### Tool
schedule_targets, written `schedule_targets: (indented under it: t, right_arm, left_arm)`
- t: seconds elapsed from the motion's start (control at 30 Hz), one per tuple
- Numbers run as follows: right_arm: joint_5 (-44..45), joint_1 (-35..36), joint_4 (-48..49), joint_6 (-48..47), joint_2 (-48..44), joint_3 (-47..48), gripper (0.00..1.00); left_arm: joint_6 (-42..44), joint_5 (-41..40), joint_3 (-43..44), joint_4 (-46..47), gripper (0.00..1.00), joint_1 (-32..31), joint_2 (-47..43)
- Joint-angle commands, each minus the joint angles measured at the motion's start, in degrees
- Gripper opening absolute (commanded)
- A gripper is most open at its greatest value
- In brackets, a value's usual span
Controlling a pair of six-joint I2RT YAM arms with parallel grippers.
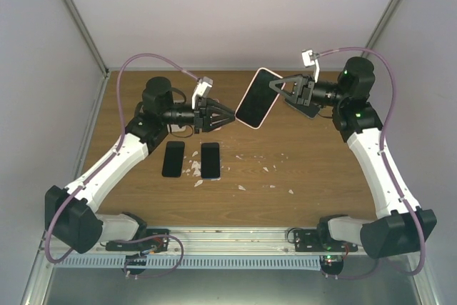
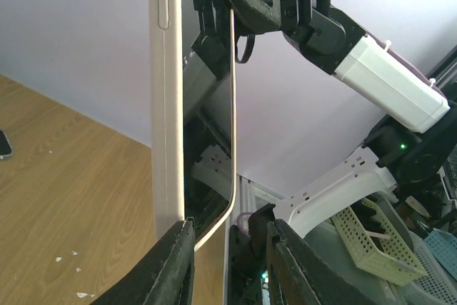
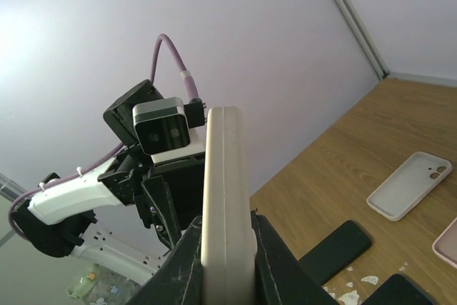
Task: Take the phone out of the phone case
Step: Remove the phone case from the phone.
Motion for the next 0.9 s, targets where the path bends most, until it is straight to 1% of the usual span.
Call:
schedule_targets:
  t: [0.0,0.3,0.43,0.6,0.7,0.77,0.87]
  right_arm:
    - [-0.72,0.2,2.01,0.22,-1.46,1.53,0.0]
    - [-1.13,0.22,2.64,0.64,-1.55,1.26,0.01]
    - [-1.2,0.25,3.23,1.12,-1.41,1.17,0.01]
    - [-1.59,0.31,3.78,1.66,-1.28,1.27,0.0]
    - [-2.06,0.28,3.81,2.34,-1.12,1.26,0.01]
    - [-2.63,0.3,5.29,3.08,-0.91,1.26,0.01]
    - [-3.85,0.34,7.12,4.91,-0.76,1.26,0.0]
  left_arm:
    - [0.18,-2.48,2.09,0.31,0.3,-0.79,1.7]
    - [3.09,-7.14,1.33,-3.78,0.31,-0.79,1.81]
    - [3.98,-9.23,0.99,-4.45,0.26,-0.62,2.07]
    - [4.31,-10.48,0.44,-6.26,0.24,-0.57,2.36]
    - [4.73,-12.78,0.45,-7.48,0.19,-0.4,2.55]
    - [4.47,-14.07,0.01,-7.96,0.13,0.04,2.87]
    - [2.79,-13.96,-1.29,-7.1,0.05,1.17,3.06]
